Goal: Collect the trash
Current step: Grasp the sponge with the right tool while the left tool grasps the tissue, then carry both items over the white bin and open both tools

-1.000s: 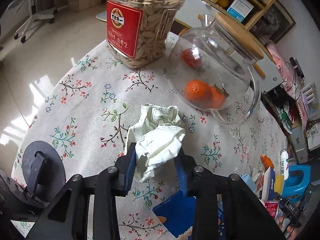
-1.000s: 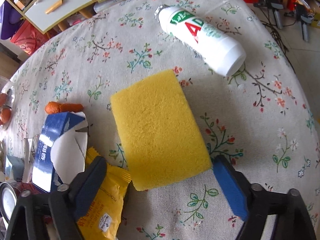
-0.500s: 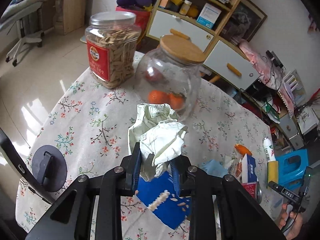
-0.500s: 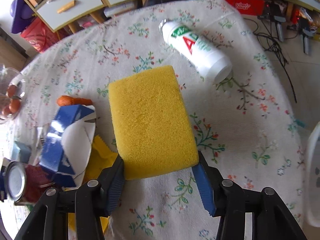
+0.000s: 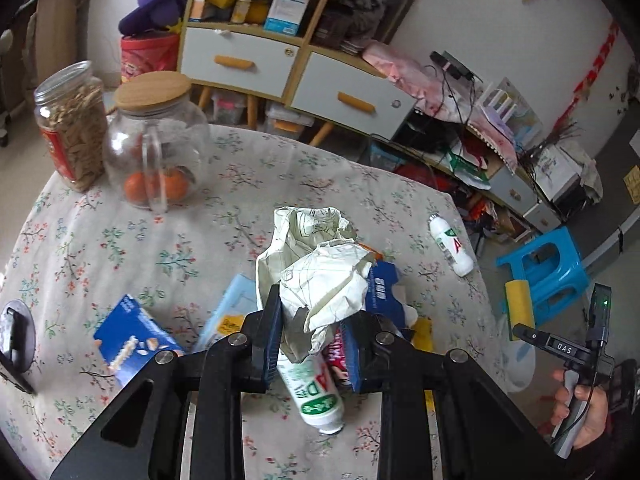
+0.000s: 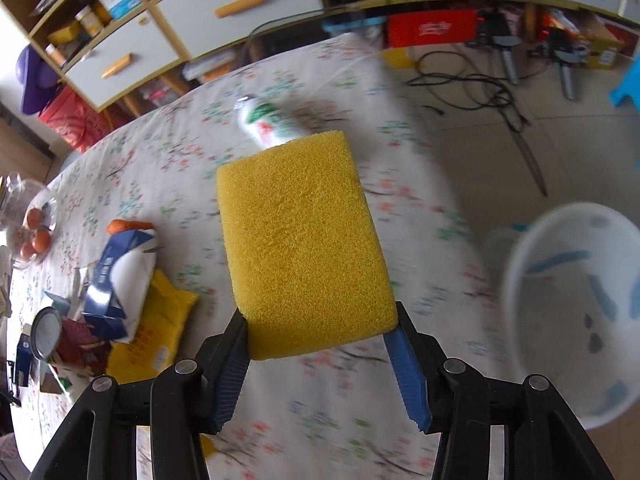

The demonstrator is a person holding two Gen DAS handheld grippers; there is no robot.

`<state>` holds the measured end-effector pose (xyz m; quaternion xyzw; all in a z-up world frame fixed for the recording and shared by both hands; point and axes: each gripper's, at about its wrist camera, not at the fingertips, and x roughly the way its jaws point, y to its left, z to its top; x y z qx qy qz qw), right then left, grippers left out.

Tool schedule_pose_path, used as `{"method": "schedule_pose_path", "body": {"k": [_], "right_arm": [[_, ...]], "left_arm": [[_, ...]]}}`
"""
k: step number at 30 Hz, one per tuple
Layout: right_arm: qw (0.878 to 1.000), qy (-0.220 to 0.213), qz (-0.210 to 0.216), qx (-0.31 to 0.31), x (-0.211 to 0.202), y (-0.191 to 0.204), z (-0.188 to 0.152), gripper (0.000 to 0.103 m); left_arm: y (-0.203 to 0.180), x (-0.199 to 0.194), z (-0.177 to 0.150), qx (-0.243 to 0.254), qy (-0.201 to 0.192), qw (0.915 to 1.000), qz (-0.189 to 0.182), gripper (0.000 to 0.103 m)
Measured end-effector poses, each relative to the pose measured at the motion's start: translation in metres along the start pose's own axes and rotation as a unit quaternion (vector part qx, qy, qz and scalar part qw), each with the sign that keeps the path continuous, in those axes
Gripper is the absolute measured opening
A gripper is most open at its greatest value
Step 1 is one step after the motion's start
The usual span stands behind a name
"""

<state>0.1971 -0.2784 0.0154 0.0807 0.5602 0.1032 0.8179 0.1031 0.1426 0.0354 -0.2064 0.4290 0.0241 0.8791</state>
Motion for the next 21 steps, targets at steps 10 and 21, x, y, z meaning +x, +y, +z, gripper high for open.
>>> {"method": "schedule_pose_path", "body": {"k": [10,21], "right_arm": [[0.996,-0.009,-0.024,0.09,-0.041,-0.112,-0.026,0.057],[0.985,-0.006,-0.03,0.169,-0.057,-0.198,-0.048,0.059]], "left_arm": [[-0.123,0.041,-0.034,0.096,0.049,0.9931,-0.047,0.028],[-0.254,0.086,-0.079,0.163,0.105,0.9744,-0.115,0.028]]}}
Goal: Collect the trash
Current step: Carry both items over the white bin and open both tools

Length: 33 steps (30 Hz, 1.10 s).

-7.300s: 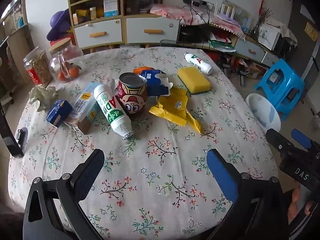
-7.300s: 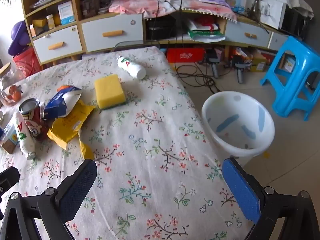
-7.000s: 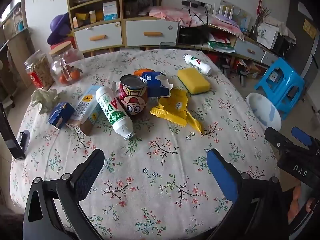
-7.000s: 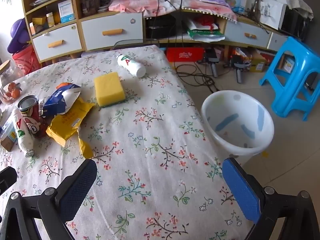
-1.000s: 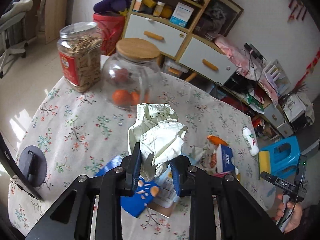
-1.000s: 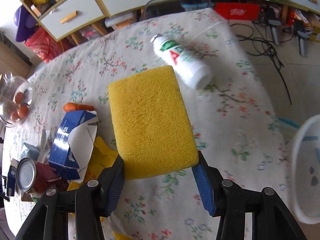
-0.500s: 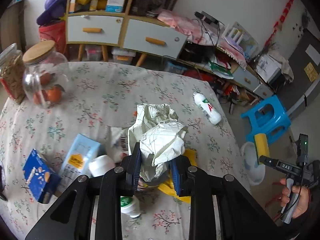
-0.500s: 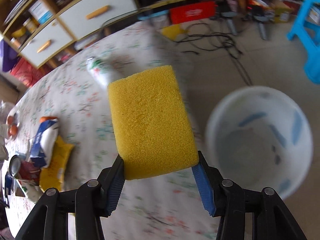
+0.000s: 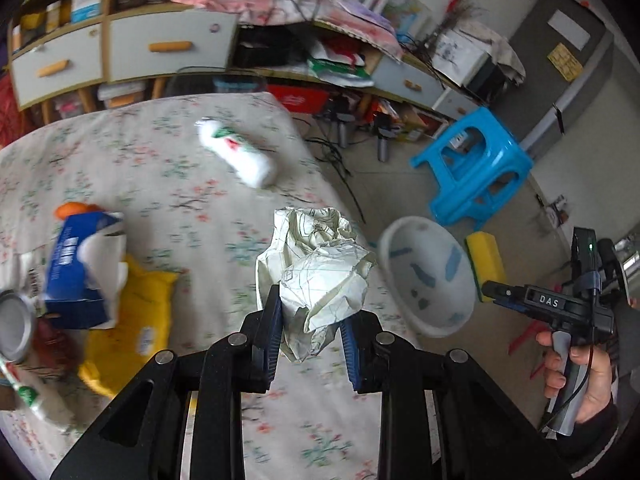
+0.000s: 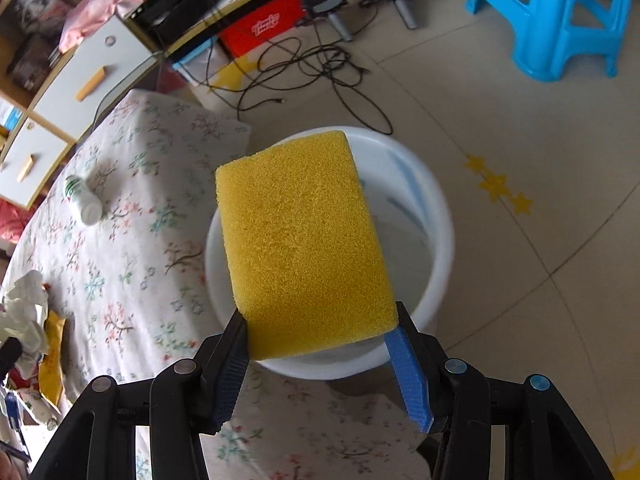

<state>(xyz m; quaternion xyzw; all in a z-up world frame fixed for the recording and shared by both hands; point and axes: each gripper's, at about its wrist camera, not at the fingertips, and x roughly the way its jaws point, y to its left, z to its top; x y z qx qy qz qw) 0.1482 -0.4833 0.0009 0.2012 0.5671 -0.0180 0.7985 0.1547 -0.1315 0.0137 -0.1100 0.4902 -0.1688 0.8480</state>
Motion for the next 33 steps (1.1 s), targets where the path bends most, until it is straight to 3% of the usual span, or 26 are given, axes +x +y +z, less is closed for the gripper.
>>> {"method": "schedule_pose_path", "body": {"k": [6,17,23,26,28,33], "right_arm": [[1.0,-0.007,0.012,0.025,-0.008,-0.014,0.005,0.075],[0.998,-0.023,-0.012,0.049,-0.029,-0.048,-0.002,0.076],[0.998,-0.032,-0.031,0.053,-0.035,-0.059,-0.003,0.077],[0.997,-0.033,-0.038,0.051,-0.035,-0.061,-0.003,0.077],[0.997,-0.034,-0.04,0.048,-0.035,-0.06,-0.002,0.077],[0.998,-0.036,-0.049,0.032,-0.034,-0.05,-0.001,0.078]], "left_arm": [[-0.045,0.036,0.001,0.03,0.023,0.9992,-0.014,0.028],[-0.107,0.101,0.0,0.081,0.06,0.9946,-0.022,0.028],[-0.121,0.119,0.003,0.097,0.054,0.9934,-0.029,0.029],[-0.122,0.124,0.007,0.097,0.061,0.9931,-0.026,0.044],[-0.121,0.123,0.01,0.089,0.062,0.994,-0.015,0.07],[-0.114,0.11,0.01,0.097,0.048,0.994,0.016,0.081]]}}
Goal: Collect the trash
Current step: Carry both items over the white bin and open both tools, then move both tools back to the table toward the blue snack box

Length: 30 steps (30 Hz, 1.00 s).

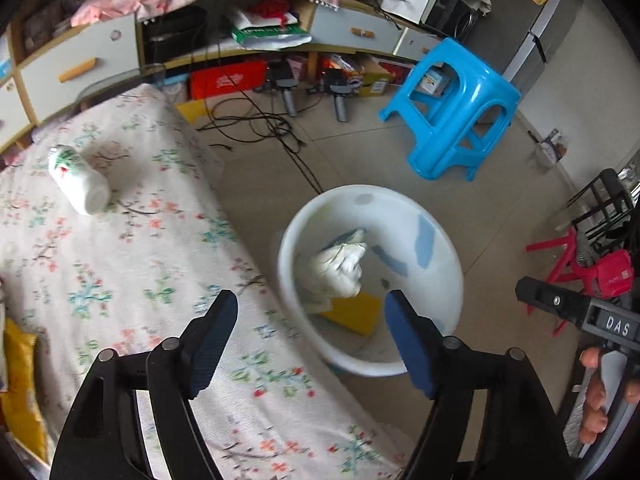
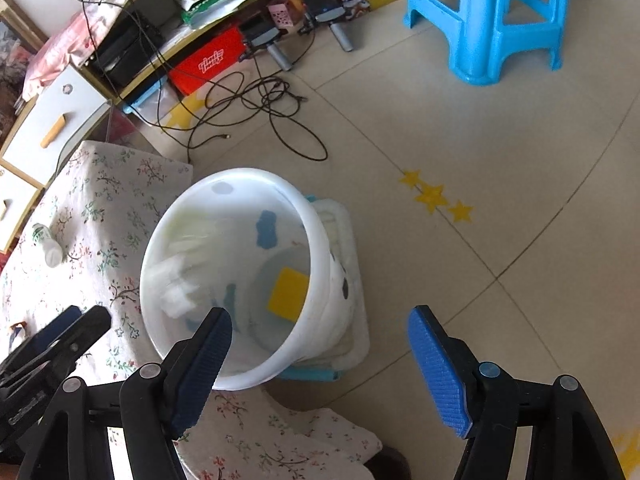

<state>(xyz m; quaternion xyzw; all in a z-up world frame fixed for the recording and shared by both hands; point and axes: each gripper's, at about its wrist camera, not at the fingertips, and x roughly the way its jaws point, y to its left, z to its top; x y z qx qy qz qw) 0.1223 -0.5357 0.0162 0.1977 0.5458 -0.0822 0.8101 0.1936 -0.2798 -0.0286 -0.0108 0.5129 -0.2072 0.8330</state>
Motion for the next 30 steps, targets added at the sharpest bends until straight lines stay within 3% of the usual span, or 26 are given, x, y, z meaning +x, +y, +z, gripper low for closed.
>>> {"method": "schedule_pose_path", "body": {"k": [3,21,27,30], "right_arm": [[1.0,-0.001,0.0,-0.008,0.001,0.008,0.0,0.079],[0.997,0.001,0.02,-0.08,0.009,0.104,-0.009,0.084],[0.994,0.005,0.034,-0.106,0.014,0.149,-0.015,0.086],[0.991,0.01,0.043,-0.123,0.019,0.176,-0.02,0.086]], "left_arm": [[0.013,-0.012,-0.005,-0.003,-0.004,0.9999,0.015,0.087],[0.145,-0.102,-0.057,-0.068,-0.017,0.9917,0.108,0.091],[0.198,-0.136,-0.075,-0.107,0.0,0.9792,0.173,0.091],[0.23,-0.156,-0.085,-0.138,-0.001,0.9725,0.188,0.091]]}}
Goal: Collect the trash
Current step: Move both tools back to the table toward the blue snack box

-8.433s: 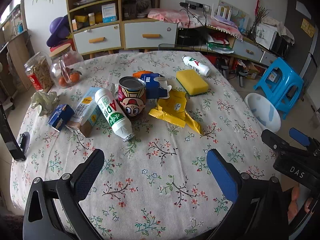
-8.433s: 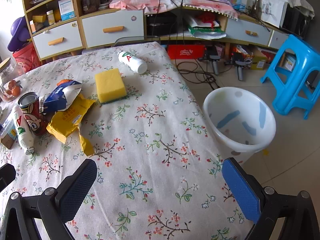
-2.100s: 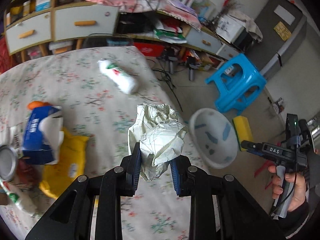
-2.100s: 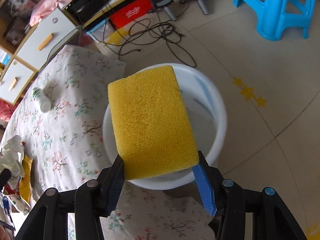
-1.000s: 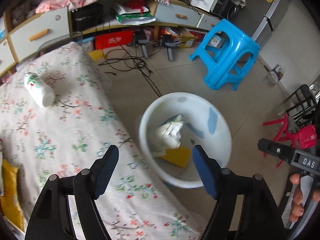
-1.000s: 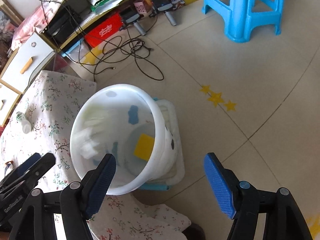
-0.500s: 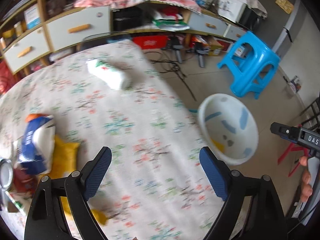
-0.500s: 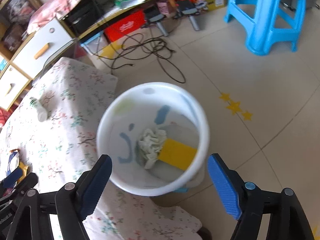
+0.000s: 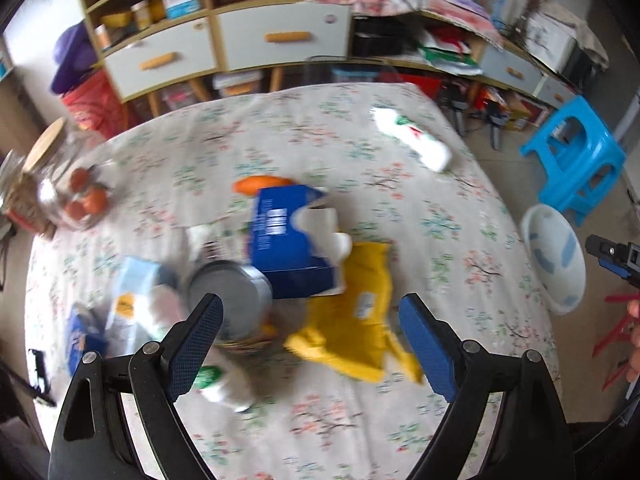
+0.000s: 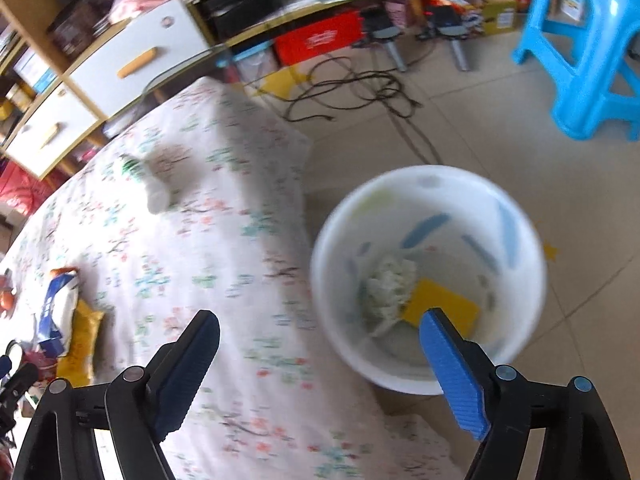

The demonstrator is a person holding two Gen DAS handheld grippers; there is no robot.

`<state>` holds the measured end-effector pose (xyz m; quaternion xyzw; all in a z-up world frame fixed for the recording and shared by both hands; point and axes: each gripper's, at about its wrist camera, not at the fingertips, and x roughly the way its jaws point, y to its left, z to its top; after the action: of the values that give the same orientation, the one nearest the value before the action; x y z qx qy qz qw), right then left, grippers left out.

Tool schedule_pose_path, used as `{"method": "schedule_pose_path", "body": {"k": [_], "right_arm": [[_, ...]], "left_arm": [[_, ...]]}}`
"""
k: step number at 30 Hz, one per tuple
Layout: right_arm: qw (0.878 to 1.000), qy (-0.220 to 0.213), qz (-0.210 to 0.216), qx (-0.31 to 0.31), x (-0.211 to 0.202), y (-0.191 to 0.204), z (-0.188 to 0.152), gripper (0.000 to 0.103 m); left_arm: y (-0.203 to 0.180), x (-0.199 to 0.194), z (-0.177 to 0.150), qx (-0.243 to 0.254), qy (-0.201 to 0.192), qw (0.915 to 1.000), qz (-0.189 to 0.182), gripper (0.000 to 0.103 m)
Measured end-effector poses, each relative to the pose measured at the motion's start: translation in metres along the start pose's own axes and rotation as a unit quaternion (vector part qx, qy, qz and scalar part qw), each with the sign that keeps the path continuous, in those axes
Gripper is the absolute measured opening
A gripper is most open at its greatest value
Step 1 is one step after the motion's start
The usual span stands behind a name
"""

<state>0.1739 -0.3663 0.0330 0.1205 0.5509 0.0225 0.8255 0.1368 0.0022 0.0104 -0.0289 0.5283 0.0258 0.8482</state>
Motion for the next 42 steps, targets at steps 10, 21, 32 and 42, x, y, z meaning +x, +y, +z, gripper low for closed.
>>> {"method": "schedule_pose_path", "body": {"k": [10,21,32,42], "right_arm": [[0.998,0.02,0.03,-0.055,0.027,0.091,0.0,0.087],[0.994,0.053,0.042,-0.091,0.068,0.163,-0.006,0.087],[0.988,0.069,0.062,-0.123,0.095,0.219,-0.013,0.087],[0.984,0.092,0.096,-0.121,0.117,0.244,-0.013,0.087]], "left_arm": [[0.131,0.002,-0.004,-0.147,0.027,0.9879,0.042,0.091],[0.226,0.032,-0.03,-0.294,0.064,0.9526,0.044,0.091],[0.262,0.039,-0.045,-0.374,0.059,0.9253,0.021,0.091],[0.276,0.031,-0.063,-0.377,0.067,0.9228,0.041,0.091]]}}
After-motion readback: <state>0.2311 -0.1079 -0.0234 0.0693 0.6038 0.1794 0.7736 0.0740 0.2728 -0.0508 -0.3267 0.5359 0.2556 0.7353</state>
